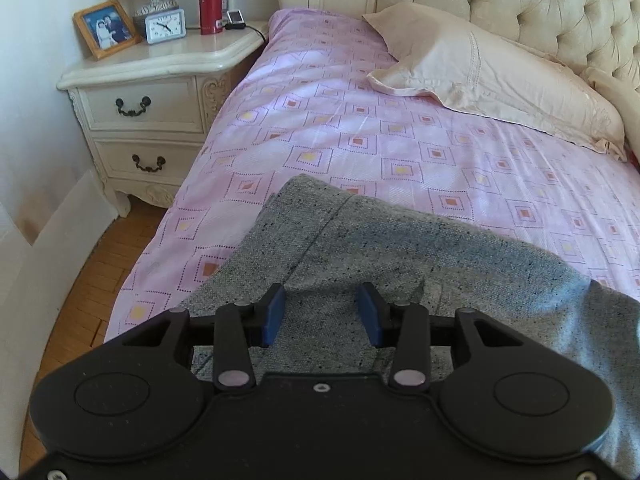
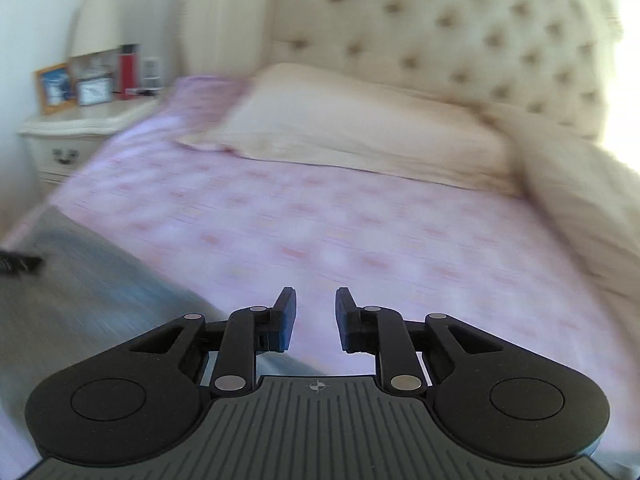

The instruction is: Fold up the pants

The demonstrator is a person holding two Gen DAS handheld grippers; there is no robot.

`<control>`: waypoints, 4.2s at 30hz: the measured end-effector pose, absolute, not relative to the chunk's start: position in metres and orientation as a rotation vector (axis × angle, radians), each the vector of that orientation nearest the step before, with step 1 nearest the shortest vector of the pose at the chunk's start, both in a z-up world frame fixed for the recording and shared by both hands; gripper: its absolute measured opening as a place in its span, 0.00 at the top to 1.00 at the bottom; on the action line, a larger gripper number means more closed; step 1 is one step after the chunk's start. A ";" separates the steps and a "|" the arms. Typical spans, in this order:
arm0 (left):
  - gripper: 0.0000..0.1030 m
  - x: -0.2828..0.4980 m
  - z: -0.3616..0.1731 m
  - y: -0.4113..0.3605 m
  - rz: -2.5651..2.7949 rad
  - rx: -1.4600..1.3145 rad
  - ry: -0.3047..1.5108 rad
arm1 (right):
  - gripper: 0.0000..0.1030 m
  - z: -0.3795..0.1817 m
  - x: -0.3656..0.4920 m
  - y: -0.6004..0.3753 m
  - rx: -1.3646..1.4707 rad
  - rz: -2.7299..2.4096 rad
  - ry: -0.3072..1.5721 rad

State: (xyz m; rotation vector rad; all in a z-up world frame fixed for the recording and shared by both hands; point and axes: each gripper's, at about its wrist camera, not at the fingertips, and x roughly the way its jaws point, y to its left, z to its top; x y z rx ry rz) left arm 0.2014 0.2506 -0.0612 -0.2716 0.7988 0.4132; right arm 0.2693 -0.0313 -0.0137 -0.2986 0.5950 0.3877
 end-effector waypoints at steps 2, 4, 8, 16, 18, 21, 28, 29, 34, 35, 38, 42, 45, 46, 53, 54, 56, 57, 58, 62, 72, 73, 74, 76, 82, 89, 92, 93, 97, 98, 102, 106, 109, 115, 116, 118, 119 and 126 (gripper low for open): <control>0.52 0.201 -0.061 0.248 0.420 -0.253 0.796 | 0.79 -0.018 0.260 -0.080 -0.335 0.294 0.629; 0.52 0.200 -0.061 0.247 0.425 -0.255 0.792 | 0.79 -0.028 0.252 -0.127 -0.381 0.184 0.677; 0.51 0.199 -0.061 0.249 0.436 -0.283 0.779 | 0.79 -0.052 0.245 -0.208 -0.410 0.036 0.800; 0.51 0.198 -0.062 0.242 0.449 -0.240 0.773 | 0.79 -0.038 0.245 -0.341 -0.104 -0.505 0.760; 0.51 0.199 -0.062 0.241 0.452 -0.238 0.773 | 0.76 -0.030 0.242 -0.337 -0.062 -0.406 0.735; 0.51 0.200 -0.062 0.240 0.455 -0.233 0.773 | 0.67 -0.026 0.248 -0.333 0.026 -0.308 0.741; 0.51 0.200 -0.063 0.239 0.453 -0.230 0.772 | 0.55 -0.039 0.292 -0.341 0.320 -0.413 0.801; 0.51 0.200 -0.063 0.240 0.452 -0.233 0.772 | 0.49 -0.040 0.294 -0.342 0.360 -0.451 0.796; 0.51 0.200 -0.062 0.241 0.449 -0.240 0.770 | 0.44 -0.063 0.311 -0.348 0.446 -0.602 0.877; 0.51 0.201 -0.062 0.241 0.449 -0.238 0.769 | 0.46 -0.065 0.312 -0.345 0.429 -0.618 0.889; 0.51 0.200 -0.061 0.241 0.448 -0.232 0.766 | 0.93 -0.068 0.313 -0.336 0.352 -0.608 0.924; 0.51 0.189 -0.041 0.232 0.432 -0.181 0.703 | 0.95 -0.062 0.306 -0.333 0.332 -0.540 0.917; 0.51 0.174 -0.020 0.211 0.341 -0.074 0.617 | 0.95 -0.051 0.302 -0.339 0.345 -0.503 0.885; 0.51 0.172 -0.015 0.202 0.293 -0.038 0.605 | 0.95 -0.048 0.299 -0.340 0.351 -0.493 0.876; 0.45 0.180 0.004 0.110 -0.186 0.259 0.589 | 0.95 -0.023 0.287 -0.356 0.442 -0.424 0.785; 0.45 0.184 0.007 0.097 -0.238 0.293 0.583 | 0.95 -0.021 0.288 -0.359 0.451 -0.417 0.780; 0.45 0.197 0.014 0.077 -0.306 0.318 0.570 | 0.95 -0.020 0.288 -0.363 0.463 -0.409 0.777; 0.45 0.205 0.017 0.069 -0.336 0.311 0.571 | 0.95 -0.020 0.288 -0.364 0.472 -0.407 0.772; 0.44 0.215 0.018 0.061 -0.372 0.305 0.578 | 0.95 -0.020 0.287 -0.366 0.486 -0.402 0.766; 0.44 0.245 0.006 0.032 -0.509 0.372 0.661 | 0.95 -0.020 0.283 -0.374 0.518 -0.400 0.750; 0.44 0.259 -0.038 0.003 -0.572 0.491 0.803 | 0.95 -0.023 0.275 -0.381 0.521 -0.383 0.740; 0.44 0.262 -0.041 0.001 -0.568 0.504 0.815 | 0.95 -0.023 0.274 -0.381 0.523 -0.386 0.738; 0.44 0.262 -0.044 0.000 -0.566 0.517 0.824 | 0.95 -0.023 0.274 -0.381 0.527 -0.388 0.733; 0.58 0.263 -0.049 -0.001 -0.544 0.548 0.827 | 0.95 -0.023 0.276 -0.382 0.521 -0.381 0.731; 0.89 0.274 -0.054 0.003 -0.404 0.516 0.827 | 0.97 -0.025 0.300 -0.384 0.471 -0.440 0.701; 0.89 0.272 -0.038 0.013 -0.263 0.406 0.789 | 0.93 -0.028 0.296 -0.409 0.514 -0.371 0.698; 0.81 0.252 -0.023 0.004 -0.337 0.374 0.744 | 0.69 -0.023 0.278 -0.415 0.427 -0.285 0.731; 0.81 0.247 -0.021 -0.001 -0.368 0.368 0.740 | 0.68 -0.022 0.275 -0.416 0.388 -0.270 0.758; 0.79 0.243 -0.031 -0.025 -0.429 0.389 0.785 | 0.64 -0.021 0.275 -0.404 0.219 -0.230 0.807; 0.79 0.244 -0.037 -0.029 -0.423 0.409 0.804 | 0.60 -0.021 0.279 -0.401 0.186 -0.212 0.820; 0.79 0.249 -0.061 -0.027 -0.412 0.409 0.890 | 0.58 -0.024 0.297 -0.401 0.146 -0.212 0.896; 0.78 0.260 -0.059 -0.015 -0.404 0.280 0.948 | 0.55 -0.035 0.305 -0.412 0.177 -0.304 0.909; 0.78 0.260 -0.060 -0.012 -0.409 0.265 0.949 | 0.53 -0.053 0.309 -0.420 0.220 -0.310 0.964; 0.78 0.253 -0.063 -0.019 -0.401 0.313 0.911 | 0.99 -0.049 0.288 -0.415 0.201 -0.271 0.892; 0.77 0.253 -0.063 -0.018 -0.401 0.306 0.909 | 0.99 -0.044 0.285 -0.413 0.176 -0.255 0.874; 0.77 0.254 -0.063 -0.015 -0.401 0.284 0.907 | 0.99 -0.034 0.280 -0.411 0.124 -0.249 0.839; 0.77 0.254 -0.062 -0.014 -0.400 0.275 0.906 | 0.99 -0.030 0.279 -0.414 0.131 -0.253 0.828; 0.75 0.254 -0.062 -0.011 -0.381 0.241 0.906 | 0.98 -0.014 0.285 -0.436 0.152 -0.301 0.802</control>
